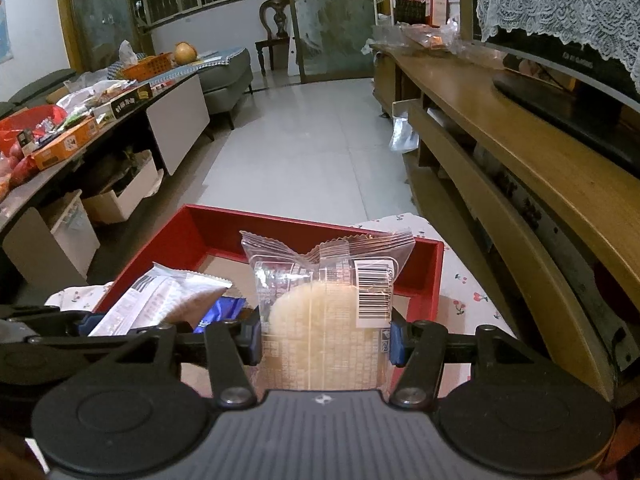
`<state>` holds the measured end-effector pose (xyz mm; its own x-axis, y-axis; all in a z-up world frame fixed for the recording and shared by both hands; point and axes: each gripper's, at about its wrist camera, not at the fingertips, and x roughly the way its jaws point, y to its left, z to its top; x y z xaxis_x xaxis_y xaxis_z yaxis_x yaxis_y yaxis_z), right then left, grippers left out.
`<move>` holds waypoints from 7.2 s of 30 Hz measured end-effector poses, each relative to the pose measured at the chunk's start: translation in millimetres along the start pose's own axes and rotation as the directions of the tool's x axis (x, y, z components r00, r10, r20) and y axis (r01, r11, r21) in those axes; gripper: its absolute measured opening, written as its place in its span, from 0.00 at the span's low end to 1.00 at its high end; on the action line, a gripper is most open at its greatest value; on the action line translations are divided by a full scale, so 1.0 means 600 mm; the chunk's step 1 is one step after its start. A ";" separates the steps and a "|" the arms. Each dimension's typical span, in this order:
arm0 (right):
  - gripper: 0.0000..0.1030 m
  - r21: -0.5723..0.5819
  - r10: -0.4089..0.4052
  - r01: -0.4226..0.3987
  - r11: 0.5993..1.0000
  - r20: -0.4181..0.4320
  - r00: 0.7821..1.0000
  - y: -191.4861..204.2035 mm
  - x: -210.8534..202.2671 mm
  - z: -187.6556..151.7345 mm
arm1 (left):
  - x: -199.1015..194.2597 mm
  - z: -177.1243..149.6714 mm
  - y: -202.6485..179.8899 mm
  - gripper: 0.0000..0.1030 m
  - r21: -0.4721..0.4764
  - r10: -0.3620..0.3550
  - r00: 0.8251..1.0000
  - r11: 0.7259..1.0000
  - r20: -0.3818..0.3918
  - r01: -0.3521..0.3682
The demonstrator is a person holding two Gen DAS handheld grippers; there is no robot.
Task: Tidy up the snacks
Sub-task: 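Lower and release the white bar with left gripper while right releases cake bag, then grasp the red Trolli candy bag with left gripper while right grasps Kaprons wafer, then lift the Trolli bag and Kaprons wafer toward the red box, then lower and release the Trolli bag with left gripper while right releases Kaprons wafer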
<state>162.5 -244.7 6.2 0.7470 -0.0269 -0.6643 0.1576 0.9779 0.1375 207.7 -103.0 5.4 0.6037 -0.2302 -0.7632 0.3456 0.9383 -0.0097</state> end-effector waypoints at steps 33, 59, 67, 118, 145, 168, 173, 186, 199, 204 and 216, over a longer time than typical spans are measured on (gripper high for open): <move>0.87 -0.038 -0.017 0.016 0.999 -0.032 0.999 -0.005 0.049 0.003 | 0.037 -0.002 0.020 0.69 -0.025 0.057 0.998 0.998 -0.029 -0.058; 0.93 -0.079 0.062 -0.068 0.995 -0.074 0.995 0.030 -0.084 -0.066 | -0.080 -0.083 0.076 0.81 -0.024 -0.016 0.999 1.000 -0.044 0.015; 0.93 -0.126 0.117 -0.134 0.983 -0.137 0.984 0.070 -0.100 -0.106 | -0.062 -0.153 0.109 0.81 -0.024 -0.014 0.983 1.000 -0.182 0.010; 0.74 -0.362 0.156 -0.308 0.880 -0.393 0.906 0.156 -0.059 -0.221 | -0.073 -0.196 0.101 0.57 0.152 0.037 0.971 0.988 -0.237 0.000; 0.74 -0.192 0.035 -0.094 0.977 -0.289 0.957 0.056 -0.103 -0.205 | -0.067 -0.208 0.015 0.56 0.236 -0.006 0.971 0.970 -0.240 0.064; 0.74 -0.121 0.017 -0.029 0.992 -0.102 0.995 0.044 -0.133 -0.122 | -0.108 -0.118 -0.002 0.55 0.168 -0.018 0.998 0.985 -0.066 0.029; 0.74 -0.105 -0.005 0.000 0.995 -0.047 0.999 0.039 -0.137 -0.097 | -0.110 -0.093 -0.006 0.55 0.156 -0.018 0.999 0.987 -0.027 0.022; 0.74 -0.048 -0.032 0.032 0.998 0.002 0.999 0.020 -0.090 -0.041 | -0.073 -0.034 -0.013 0.54 0.122 0.001 1.000 0.993 0.006 -0.001; 0.74 -0.025 -0.045 0.044 0.999 -0.039 0.998 -0.004 0.003 -0.009 | 0.011 -0.005 -0.021 0.54 0.106 0.044 0.999 0.993 -0.025 -0.041; 0.74 -0.003 -0.031 0.031 1.000 -0.061 0.998 -0.016 0.035 -0.009 | 0.035 -0.002 -0.024 0.54 0.119 0.068 0.997 0.991 -0.024 -0.064; 0.74 -0.040 -0.048 0.045 0.998 -0.072 0.996 -0.012 0.085 -0.009 | 0.086 -0.002 -0.015 0.54 0.098 0.072 0.996 0.993 -0.060 -0.066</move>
<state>196.2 -252.0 -32.7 0.6902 -0.0589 -0.7212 0.1651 0.9832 0.0777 234.6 -122.7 -34.7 0.5831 -0.1461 -0.7991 0.3735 0.9218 0.1040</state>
